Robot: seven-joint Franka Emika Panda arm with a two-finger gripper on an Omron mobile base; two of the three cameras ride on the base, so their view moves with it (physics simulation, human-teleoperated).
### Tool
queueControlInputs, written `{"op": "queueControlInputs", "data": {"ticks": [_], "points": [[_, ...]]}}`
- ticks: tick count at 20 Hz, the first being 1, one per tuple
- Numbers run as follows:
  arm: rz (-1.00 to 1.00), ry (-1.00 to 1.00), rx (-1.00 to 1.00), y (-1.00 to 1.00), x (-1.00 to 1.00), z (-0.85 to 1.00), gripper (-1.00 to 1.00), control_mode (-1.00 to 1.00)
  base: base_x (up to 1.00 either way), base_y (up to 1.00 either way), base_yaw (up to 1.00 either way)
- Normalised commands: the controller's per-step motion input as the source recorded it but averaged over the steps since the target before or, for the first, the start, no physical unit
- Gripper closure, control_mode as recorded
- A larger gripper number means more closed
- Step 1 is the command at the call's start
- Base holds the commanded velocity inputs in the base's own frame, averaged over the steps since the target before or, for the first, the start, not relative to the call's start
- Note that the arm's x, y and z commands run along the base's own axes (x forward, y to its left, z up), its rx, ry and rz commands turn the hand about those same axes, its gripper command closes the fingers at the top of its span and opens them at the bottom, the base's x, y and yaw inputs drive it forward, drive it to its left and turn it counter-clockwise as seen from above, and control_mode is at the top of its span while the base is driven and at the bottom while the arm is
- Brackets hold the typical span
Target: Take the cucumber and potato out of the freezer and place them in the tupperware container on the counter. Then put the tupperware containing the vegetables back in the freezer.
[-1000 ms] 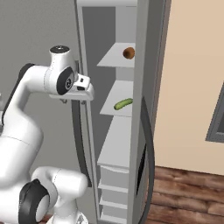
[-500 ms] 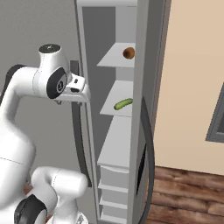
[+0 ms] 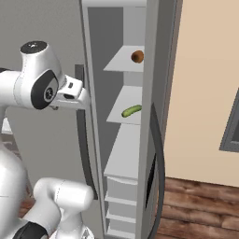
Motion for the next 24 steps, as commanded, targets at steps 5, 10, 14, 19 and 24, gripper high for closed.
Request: {"op": "queueControlInputs", "data": {"ticks": [5,10,14,19,24], "points": [[-0.04,0.00,0.00,-0.03,-0.28,0.07,-1.00,-1.00,0.00,0.00,0.00],[-0.02,0.00,0.00,-0.01,-0.12,0.00,-1.00,1.00,-0.02,0.00,0.00],[0.00,0.00,0.00,0.00,0.00,0.00,-1.00,1.00,-0.01,-0.05,0.00],[0.00,0.00,0.00,0.00,0.00,0.00,-1.00,1.00,0.35,-0.20,0.00],[0.00,0.00,0.00,0.00,0.00,0.00,-1.00,1.00,0.59,-0.22,0.00]]}}
